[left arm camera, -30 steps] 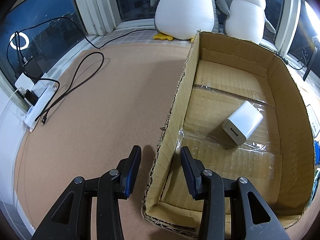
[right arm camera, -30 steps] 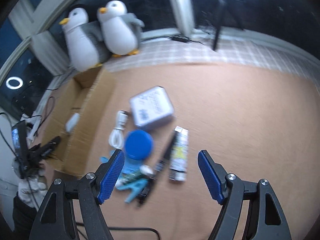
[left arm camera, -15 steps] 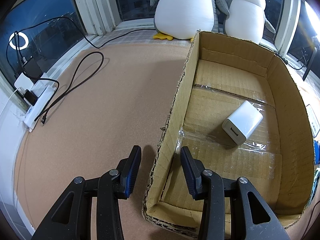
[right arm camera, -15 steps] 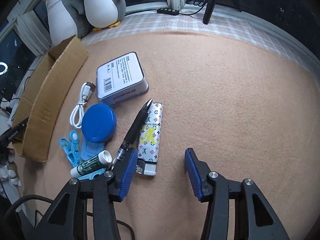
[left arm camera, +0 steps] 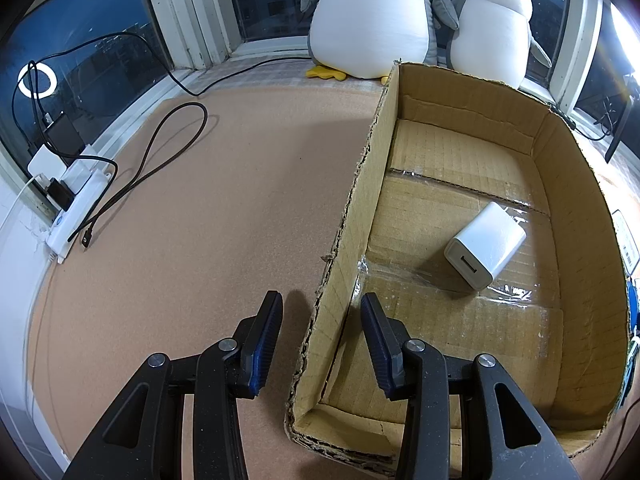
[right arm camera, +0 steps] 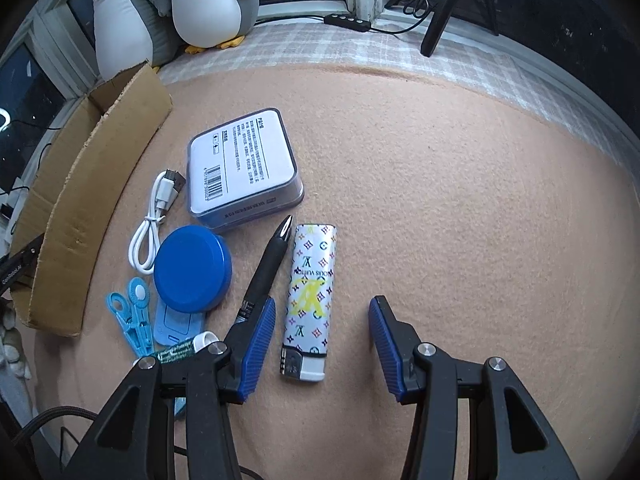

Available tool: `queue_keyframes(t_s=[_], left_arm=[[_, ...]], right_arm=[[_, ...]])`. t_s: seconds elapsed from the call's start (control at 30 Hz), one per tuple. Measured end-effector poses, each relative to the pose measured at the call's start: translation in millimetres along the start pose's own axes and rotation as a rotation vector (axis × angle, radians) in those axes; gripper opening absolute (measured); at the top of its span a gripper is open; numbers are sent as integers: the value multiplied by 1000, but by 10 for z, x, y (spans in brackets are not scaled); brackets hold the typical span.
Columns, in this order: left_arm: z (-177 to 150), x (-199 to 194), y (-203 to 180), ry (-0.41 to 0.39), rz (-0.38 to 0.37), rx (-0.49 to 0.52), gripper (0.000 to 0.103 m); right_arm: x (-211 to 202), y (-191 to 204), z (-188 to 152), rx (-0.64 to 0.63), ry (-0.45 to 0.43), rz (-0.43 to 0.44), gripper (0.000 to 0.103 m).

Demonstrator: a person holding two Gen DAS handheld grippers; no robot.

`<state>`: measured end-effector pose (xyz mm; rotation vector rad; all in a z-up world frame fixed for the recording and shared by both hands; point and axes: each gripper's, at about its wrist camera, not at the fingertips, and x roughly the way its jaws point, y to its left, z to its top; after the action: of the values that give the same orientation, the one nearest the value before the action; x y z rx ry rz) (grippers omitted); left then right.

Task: Organize rigid objects
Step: 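Move the right tool to the patterned lighter and close on it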

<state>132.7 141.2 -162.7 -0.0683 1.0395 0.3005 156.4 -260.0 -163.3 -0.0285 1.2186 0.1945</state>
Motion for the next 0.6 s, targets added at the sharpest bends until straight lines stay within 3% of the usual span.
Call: queue_keyframes(t_s=[0.2,0.6], left_arm=[[3,2,1,0,-1,-1,44],[1,5,3,-1,-1,-2,44]], right_arm=[[37,44,57,-25,3,-38,42],[-12,-179,6,-12,15,-42,25]])
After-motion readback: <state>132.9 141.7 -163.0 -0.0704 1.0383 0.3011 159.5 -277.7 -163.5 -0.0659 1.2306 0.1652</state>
